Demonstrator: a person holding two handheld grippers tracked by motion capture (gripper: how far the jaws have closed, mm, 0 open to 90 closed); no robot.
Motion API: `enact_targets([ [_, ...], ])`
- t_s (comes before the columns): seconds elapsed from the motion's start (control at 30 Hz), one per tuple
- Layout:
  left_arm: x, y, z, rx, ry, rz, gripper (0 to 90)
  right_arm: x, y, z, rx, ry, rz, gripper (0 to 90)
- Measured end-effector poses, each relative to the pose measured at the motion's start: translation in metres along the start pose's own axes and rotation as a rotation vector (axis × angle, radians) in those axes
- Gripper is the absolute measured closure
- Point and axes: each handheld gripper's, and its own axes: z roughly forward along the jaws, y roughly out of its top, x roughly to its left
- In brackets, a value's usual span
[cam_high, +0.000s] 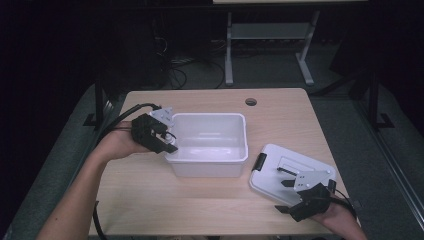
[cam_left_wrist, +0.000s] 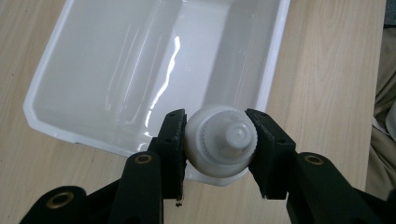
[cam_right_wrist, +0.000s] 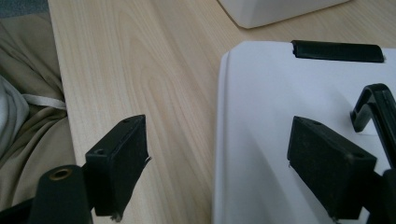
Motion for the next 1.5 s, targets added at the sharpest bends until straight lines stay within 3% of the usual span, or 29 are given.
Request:
enact_targets([
  [1.07, 0.008, 0.001, 0.032, 0.061, -0.017, -0.001, 59.6, -0.001, 0.000, -0.001, -0.011, 0.000, -0.001, 19.4],
  [1.5, 0.010, -0.007, 0.044, 0.058, -0.030, -0.011, 59.6, -0.002, 0.000, 0.000, -0.008, 0.004, 0.000, 19.5],
])
